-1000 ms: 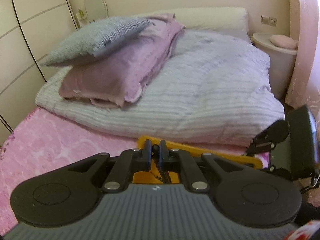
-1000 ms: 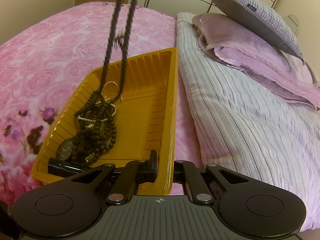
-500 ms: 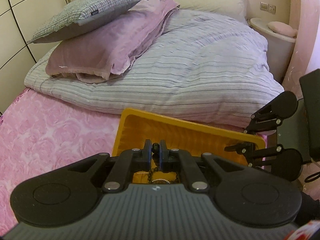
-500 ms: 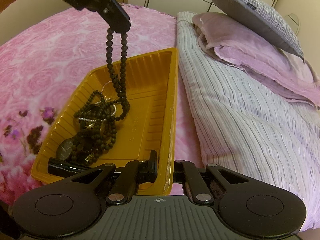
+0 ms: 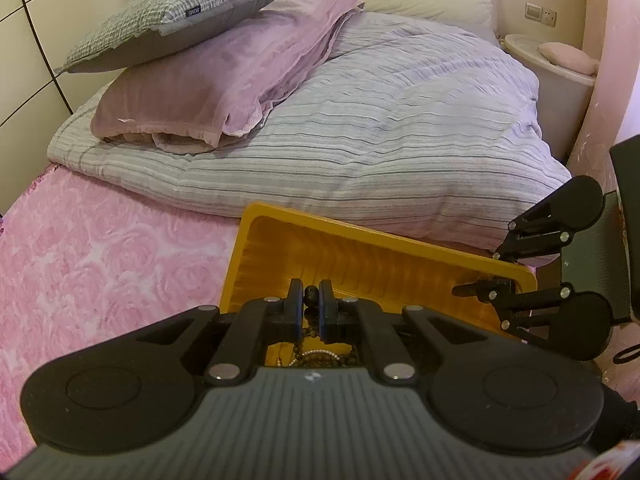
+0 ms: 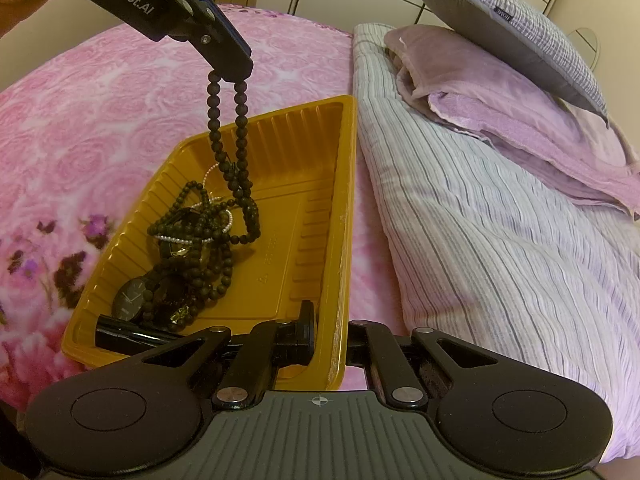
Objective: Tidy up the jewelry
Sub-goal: 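Lower the necklace into the tray and open the left tool, then lower the orange tray onto the bed cover and open the right tool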
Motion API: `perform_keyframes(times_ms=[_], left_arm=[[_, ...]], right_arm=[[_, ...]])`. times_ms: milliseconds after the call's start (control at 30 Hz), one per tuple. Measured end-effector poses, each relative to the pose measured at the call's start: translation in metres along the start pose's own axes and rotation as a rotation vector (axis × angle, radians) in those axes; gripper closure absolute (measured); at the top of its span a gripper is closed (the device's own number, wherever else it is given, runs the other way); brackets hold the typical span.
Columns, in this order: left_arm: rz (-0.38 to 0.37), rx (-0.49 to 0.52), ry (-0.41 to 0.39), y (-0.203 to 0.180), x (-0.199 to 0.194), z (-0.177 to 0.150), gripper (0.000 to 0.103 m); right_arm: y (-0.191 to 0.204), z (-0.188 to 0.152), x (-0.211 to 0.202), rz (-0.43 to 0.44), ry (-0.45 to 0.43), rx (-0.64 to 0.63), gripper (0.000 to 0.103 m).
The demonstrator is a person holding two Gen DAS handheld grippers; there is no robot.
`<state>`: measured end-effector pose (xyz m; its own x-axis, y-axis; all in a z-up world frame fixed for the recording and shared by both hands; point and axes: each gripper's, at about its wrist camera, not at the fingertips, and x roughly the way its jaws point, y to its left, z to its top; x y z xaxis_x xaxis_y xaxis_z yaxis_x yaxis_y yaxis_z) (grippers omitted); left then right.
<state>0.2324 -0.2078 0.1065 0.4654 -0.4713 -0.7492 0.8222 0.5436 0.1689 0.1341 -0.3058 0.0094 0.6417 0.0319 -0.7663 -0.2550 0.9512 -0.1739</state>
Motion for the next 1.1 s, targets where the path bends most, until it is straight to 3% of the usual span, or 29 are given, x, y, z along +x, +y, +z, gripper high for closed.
perform_keyframes(times_ms=[800, 1100], left_arm=[[-0.019, -0.012, 0.040, -0.003, 0.020, -0.011, 0.093], [0.007, -0.103, -0.002, 0.013, 0.002, -0.031, 0.092]], right_arm=[[-0.008, -0.004, 0.002, 0.005, 0.010, 0.025, 0.097], [-0.012, -0.006, 0.005, 0.018, 0.010, 0.044, 0.097]])
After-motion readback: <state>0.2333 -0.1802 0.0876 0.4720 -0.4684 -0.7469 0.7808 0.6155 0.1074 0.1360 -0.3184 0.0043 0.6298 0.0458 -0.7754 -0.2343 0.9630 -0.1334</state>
